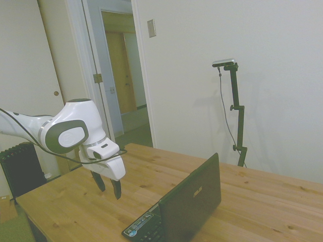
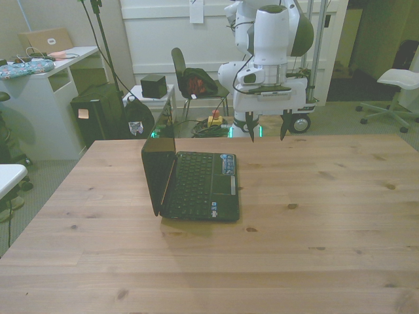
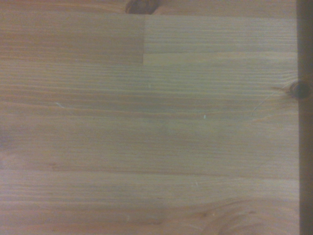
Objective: Close the laptop
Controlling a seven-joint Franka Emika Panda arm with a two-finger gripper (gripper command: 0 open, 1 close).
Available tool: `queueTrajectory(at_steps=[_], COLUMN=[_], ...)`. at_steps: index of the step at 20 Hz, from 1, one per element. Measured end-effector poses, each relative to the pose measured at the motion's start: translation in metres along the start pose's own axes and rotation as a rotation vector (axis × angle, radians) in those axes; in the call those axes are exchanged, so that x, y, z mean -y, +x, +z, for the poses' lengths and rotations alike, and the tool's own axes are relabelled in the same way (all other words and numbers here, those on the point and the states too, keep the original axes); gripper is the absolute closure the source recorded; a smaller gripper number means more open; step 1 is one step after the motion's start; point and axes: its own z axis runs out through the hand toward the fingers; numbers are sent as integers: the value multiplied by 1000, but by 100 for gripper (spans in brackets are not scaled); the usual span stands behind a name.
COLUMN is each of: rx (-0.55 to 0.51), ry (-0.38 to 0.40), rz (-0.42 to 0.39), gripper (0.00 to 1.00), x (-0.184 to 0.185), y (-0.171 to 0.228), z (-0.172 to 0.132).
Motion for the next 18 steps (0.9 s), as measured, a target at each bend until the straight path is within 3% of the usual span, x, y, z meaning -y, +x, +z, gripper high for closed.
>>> queueTrajectory(at_steps=[7, 12, 18], rx=[0, -20, -37], ry=[16, 44, 66], rz=[33, 96, 211], gripper=[0, 0, 0], x=[6, 5, -26], y=[16, 50, 108], z=[-23, -83, -150])
